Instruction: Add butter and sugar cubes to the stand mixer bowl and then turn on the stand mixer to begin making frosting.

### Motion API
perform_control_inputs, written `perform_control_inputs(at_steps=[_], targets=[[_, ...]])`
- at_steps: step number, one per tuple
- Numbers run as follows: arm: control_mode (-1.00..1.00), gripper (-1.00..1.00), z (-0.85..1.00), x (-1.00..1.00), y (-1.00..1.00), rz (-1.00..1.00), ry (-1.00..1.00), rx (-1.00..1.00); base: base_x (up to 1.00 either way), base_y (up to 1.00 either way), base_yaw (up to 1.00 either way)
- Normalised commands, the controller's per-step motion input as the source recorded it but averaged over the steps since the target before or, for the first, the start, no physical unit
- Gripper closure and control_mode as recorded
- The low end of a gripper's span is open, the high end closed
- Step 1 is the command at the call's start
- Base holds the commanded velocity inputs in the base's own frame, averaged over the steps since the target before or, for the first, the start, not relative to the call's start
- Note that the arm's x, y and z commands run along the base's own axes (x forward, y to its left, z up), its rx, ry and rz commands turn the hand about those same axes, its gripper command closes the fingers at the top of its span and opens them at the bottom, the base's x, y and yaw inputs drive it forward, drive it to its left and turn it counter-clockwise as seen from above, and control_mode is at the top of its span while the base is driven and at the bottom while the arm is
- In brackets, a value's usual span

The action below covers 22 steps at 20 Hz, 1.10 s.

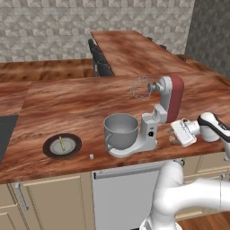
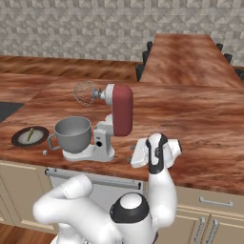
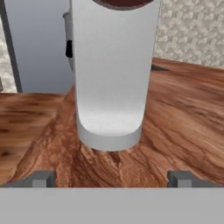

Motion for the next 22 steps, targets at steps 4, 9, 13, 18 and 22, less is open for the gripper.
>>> perform_control_inputs(at_steps=[4,9,13,18,22], targets=[[-1.0,-1.0,-0.29,0.32,-0.08,0.0,-0.01,-0.03,0.0,0.0,0.0],[-1.0,-1.0,-0.28,0.26,-0.21,0.0,0.0,-0.02,0.0,0.0,0.0],[-1.0,-1.0,-0.26,0.23,-0.16,0.0,0.0,-0.01,0.0,0.0,0.0],[-1.0,-1.0,-0.28,0.07,-0.11,0.0,0.0,-0.03,0.0,0.0,0.0],[-1.0,1.0,-0.35,0.0,-0.11,0.0,-0.01,-0.05,0.0,0.0,0.0]])
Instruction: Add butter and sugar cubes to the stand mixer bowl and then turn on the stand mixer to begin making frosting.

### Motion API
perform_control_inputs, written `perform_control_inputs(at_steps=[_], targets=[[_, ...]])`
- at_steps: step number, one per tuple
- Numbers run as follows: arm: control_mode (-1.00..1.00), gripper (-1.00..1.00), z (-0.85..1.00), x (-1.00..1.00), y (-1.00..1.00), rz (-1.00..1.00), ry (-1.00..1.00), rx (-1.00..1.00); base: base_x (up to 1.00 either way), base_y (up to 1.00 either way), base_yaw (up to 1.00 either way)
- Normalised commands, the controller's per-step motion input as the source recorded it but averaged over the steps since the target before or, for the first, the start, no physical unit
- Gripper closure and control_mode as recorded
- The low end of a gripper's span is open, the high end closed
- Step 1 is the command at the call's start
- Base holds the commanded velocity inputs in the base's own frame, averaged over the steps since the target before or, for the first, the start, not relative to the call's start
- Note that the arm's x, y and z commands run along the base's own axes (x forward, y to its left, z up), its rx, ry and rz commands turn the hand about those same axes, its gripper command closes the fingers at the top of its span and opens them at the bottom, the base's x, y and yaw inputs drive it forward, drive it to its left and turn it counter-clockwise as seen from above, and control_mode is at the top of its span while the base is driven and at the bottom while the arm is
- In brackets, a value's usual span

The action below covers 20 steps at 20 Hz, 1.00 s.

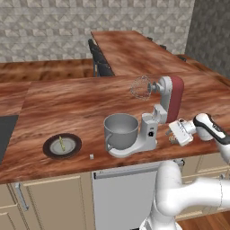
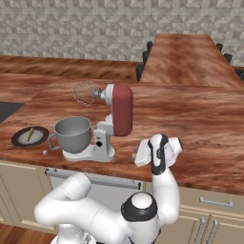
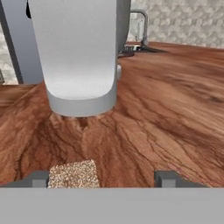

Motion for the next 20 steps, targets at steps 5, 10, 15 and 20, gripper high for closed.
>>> perform_control_inputs(at_steps=[5,10,15,20], targets=[[-1.0,1.0,-0.28,-0.08,-0.17,-0.01,-0.07,-0.03,0.0,0.0,0.0],[-1.0,1.0,-0.03,-0.36,-0.37,-0.08,-0.13,-0.03,0.0,0.0,0.0],[-1.0,1.0,0.31,-0.69,-0.16,-0.17,-0.12,0.0,0.0,0.0,0.0],[-1.0,1.0,0.98,-0.78,0.4,-0.17,-0.08,-0.02,0.0,0.0,0.0]])
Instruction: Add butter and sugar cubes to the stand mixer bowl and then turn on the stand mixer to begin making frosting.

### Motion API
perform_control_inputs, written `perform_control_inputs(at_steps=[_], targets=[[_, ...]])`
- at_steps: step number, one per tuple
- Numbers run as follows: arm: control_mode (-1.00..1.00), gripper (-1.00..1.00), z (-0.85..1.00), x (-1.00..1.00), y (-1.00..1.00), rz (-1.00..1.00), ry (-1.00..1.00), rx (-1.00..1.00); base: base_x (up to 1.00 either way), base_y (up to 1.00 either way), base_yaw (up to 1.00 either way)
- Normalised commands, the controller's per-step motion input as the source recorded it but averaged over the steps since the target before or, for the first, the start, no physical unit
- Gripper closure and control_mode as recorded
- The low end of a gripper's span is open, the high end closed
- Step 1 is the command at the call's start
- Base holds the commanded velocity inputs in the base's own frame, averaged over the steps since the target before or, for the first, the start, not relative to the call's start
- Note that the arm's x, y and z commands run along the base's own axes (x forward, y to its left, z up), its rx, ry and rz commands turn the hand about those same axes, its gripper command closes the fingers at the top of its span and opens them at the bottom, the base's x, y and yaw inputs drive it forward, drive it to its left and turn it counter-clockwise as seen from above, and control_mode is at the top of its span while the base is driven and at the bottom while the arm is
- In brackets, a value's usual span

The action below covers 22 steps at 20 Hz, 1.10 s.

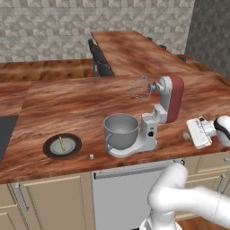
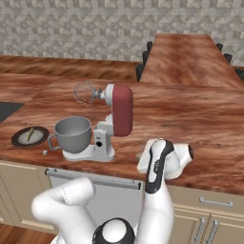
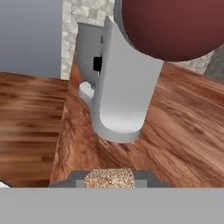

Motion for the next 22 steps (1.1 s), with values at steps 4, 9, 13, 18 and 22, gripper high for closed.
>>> perform_control_inputs(at_steps=[4,9,13,18,22], targets=[[-1.0,1.0,1.0,-0.61,0.82,-0.14,0.0,-0.16,0.0,0.0,0.0],[-1.0,1.0,0.98,-0.41,1.0,-0.08,0.01,-0.34,0.0,0.0,0.0],[-1.0,1.0,0.85,-0.12,1.0,-0.02,0.13,-0.41,0.0,0.0,0.0],[-1.0,1.0,0.62,0.0,0.99,0.0,0.16,-0.34,0.0,0.0,0.0],[-1.0,1.0,0.52,0.0,0.99,0.0,0.17,-0.3,0.0,0.0,0.0]])
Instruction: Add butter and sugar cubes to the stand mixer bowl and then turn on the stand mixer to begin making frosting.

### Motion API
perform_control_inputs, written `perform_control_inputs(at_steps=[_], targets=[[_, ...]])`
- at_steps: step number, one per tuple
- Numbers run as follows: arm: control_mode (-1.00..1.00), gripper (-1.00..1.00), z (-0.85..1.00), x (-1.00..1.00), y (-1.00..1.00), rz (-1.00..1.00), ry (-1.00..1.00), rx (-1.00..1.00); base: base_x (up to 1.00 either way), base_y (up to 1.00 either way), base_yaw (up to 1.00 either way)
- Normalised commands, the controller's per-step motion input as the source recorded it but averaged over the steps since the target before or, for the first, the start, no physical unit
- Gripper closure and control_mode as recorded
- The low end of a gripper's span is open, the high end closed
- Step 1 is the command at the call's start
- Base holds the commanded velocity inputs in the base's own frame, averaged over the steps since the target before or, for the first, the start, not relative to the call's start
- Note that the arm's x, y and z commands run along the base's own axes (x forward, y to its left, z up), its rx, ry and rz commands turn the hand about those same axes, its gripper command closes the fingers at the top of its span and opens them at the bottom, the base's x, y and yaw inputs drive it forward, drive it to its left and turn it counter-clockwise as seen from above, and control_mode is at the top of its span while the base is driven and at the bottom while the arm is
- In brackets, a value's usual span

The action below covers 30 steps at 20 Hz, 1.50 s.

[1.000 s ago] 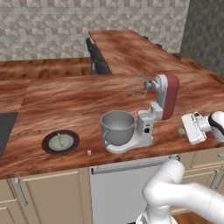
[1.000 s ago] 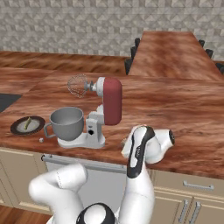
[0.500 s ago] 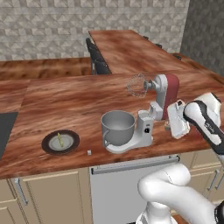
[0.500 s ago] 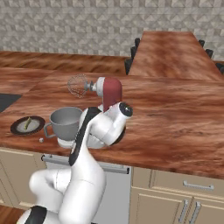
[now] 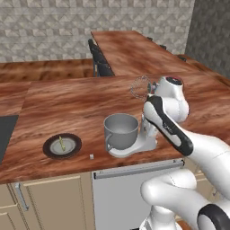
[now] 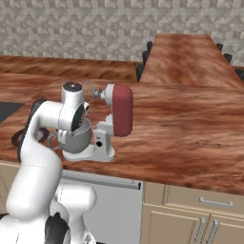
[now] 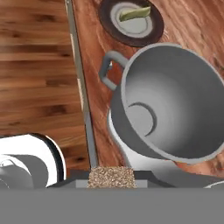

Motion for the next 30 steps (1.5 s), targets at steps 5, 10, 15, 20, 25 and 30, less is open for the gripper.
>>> perform_control_inputs(at_steps=[5,10,15,20,25,30], targets=[[-1.0,1.0,0.33,0.11,0.99,-0.03,0.15,-0.32,0.0,0.0,0.0],[-1.0,1.0,0.11,0.23,0.85,-0.03,0.04,-0.35,0.0,0.0,0.0],[-1.0,1.0,-0.05,0.52,0.46,-0.04,0.0,-0.39,0.0,0.0,0.0],[-1.0,1.0,-0.3,0.6,0.09,-0.03,0.0,-0.25,0.0,0.0,0.0],[-1.0,1.0,-0.5,0.28,-0.1,-0.06,0.0,-0.14,0.0,0.0,0.0],[-1.0,1.0,-0.19,0.24,-0.34,-0.06,-0.01,-0.07,0.0,0.0,0.0]])
